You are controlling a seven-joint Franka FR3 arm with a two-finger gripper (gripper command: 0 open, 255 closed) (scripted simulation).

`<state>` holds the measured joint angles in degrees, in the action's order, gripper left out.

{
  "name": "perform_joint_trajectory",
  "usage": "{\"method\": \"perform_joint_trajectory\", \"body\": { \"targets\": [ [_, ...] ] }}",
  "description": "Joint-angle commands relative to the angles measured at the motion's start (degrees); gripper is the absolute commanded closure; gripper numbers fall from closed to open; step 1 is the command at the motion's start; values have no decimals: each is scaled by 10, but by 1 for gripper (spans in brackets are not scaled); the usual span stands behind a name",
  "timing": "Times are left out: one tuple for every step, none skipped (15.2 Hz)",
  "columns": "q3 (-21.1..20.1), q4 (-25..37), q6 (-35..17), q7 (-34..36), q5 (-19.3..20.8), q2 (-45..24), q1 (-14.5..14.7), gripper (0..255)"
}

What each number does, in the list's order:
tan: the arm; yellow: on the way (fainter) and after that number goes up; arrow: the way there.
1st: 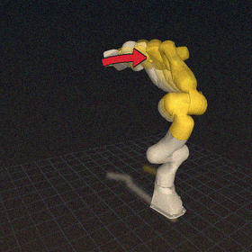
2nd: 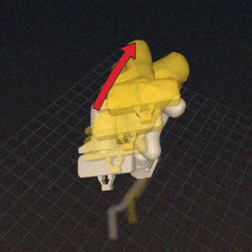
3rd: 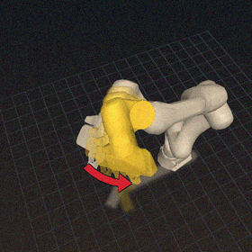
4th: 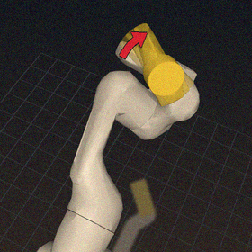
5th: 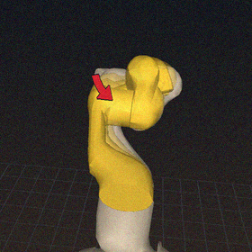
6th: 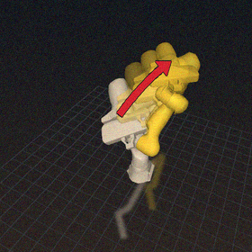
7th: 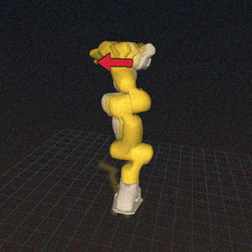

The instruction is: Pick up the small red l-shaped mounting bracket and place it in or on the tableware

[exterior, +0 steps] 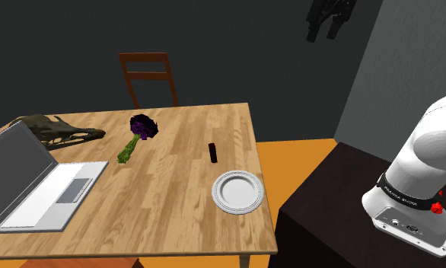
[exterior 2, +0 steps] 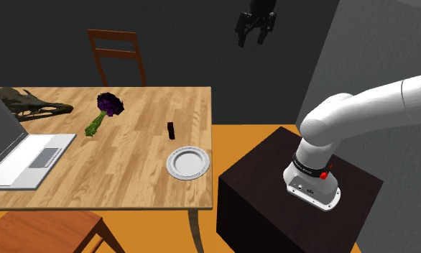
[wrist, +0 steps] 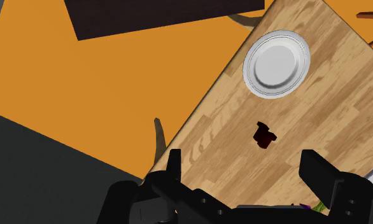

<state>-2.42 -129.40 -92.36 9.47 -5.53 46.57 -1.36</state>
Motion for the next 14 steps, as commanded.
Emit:
{"method": "perform_joint_trajectory", "body": {
  "targets": [
    [0,0,0,0,0,0,0,0],
    [-8,-8,-15,10,-4,-9,0,0],
    [-17,-15,-30,20,-7,-19,-1,0],
    [-25,-22,-46,31,-11,-30,-1,0],
    [-34,-27,-61,41,-14,-42,-1,0],
    [-42,-32,-76,51,-17,-54,-2,0],
    [-51,-37,-92,61,-20,-67,-2,0],
    [-59,-40,-107,71,-22,-81,-2,0],
    [-67,-43,-122,82,-25,-96,-3,0],
    [-75,-45,-137,92,-26,-111,-3,0],
    [-84,-46,-152,103,-28,-127,-4,0],
    [-92,-46,-167,113,-29,-144,-5,0],
    [-99,-46,-182,124,-29,-161,-6,0],
    [-107,-45,-196,135,-29,-179,-7,0]
  ]
}}
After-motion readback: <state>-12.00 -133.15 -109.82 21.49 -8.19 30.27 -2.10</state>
